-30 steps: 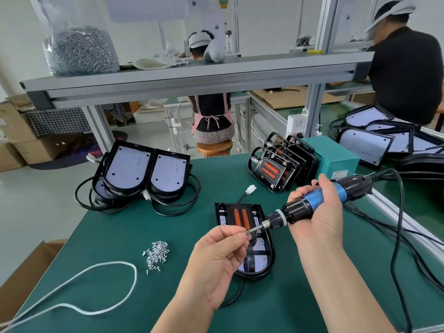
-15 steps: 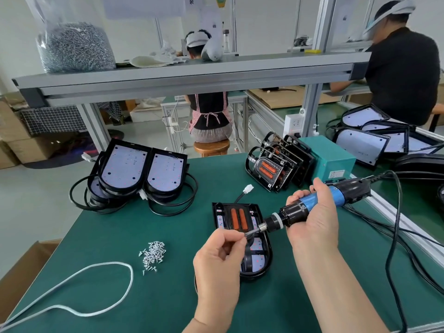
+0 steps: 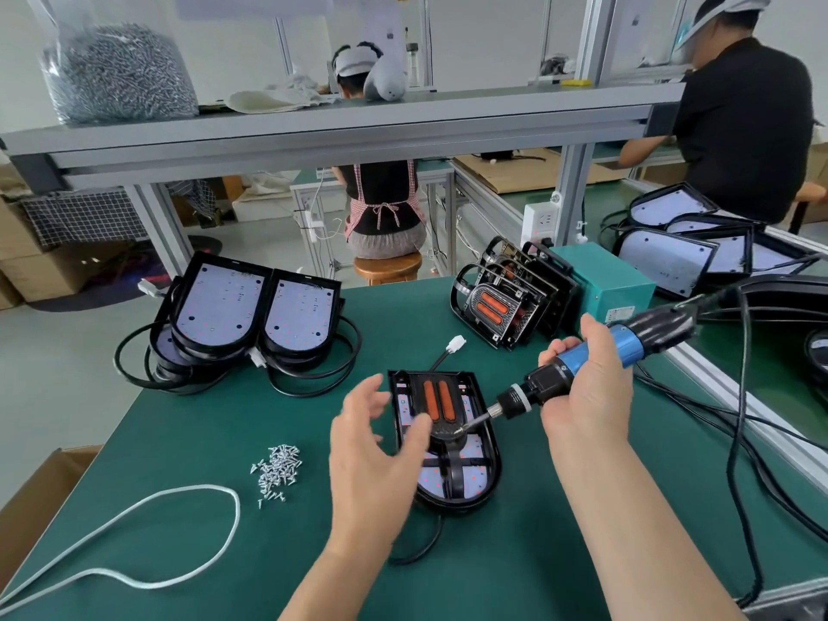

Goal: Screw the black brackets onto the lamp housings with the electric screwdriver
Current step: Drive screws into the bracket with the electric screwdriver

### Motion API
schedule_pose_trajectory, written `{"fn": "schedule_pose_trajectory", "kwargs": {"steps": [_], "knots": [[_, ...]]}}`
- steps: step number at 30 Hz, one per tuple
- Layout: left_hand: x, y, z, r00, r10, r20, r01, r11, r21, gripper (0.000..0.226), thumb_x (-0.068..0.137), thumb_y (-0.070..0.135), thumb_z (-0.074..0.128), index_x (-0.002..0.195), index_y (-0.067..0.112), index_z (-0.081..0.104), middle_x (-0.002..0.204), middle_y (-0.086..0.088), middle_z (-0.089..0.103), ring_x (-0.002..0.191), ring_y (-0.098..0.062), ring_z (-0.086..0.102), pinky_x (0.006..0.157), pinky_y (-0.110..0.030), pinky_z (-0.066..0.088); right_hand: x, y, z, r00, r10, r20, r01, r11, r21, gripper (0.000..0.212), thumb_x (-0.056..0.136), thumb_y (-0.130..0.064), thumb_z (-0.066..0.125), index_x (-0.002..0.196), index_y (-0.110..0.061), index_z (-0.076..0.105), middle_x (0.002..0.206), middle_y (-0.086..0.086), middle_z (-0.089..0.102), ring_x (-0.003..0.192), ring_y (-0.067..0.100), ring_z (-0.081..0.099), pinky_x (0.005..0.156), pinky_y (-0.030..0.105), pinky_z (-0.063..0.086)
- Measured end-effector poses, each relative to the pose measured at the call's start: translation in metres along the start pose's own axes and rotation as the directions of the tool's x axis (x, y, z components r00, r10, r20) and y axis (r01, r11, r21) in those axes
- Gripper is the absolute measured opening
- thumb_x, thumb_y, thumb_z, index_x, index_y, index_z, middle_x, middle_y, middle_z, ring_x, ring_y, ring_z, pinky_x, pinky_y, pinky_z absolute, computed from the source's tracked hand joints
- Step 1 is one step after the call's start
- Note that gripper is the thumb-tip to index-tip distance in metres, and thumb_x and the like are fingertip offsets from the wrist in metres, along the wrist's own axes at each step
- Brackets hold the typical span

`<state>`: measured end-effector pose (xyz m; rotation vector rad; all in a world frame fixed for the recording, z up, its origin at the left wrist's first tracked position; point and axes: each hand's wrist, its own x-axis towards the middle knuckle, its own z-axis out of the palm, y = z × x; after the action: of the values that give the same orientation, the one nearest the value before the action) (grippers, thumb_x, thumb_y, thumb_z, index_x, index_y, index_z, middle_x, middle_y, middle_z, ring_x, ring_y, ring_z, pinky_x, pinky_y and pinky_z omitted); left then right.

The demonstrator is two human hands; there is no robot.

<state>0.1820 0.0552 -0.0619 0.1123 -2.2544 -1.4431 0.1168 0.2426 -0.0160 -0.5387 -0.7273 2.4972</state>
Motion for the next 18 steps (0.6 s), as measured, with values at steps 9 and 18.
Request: {"fn": "schedule_pose_trajectory", "kwargs": {"steps": [9,18], "knots": [[0.047,-0.014,0.025,0.839,-0.454,0.301,0.357,0.876,0.325,0.080,0.066,0.063,0.078,0.120,0.013,0.046,0.115,0.000,0.061,0.104,-0.021,0.060,0.092,-0.039,0.052,0.005,0.007,0.009,0.940,-0.203,0.274,0.277,0.924,-0.263,0.020,0.089,-0.011,0.072,0.095,-0.014,0.052,0.060,-0.001,0.054,0.051,0.016,0.052,0.051,0.026,0.048],[0.047,-0.013,0.029,0.834,-0.463,0.301,0.398,0.882,0.251,0.066,0.067,0.052,0.084,0.104,0.013,0.047,0.102,-0.003,0.063,0.095,-0.024,0.063,0.090,-0.048,0.054,-0.004,0.018,0.012,0.897,-0.182,0.403,0.334,0.877,-0.346,0.022,0.083,-0.017,0.075,0.089,-0.018,0.054,0.066,0.004,0.054,0.050,0.017,0.052,0.052,0.026,0.049]]}}
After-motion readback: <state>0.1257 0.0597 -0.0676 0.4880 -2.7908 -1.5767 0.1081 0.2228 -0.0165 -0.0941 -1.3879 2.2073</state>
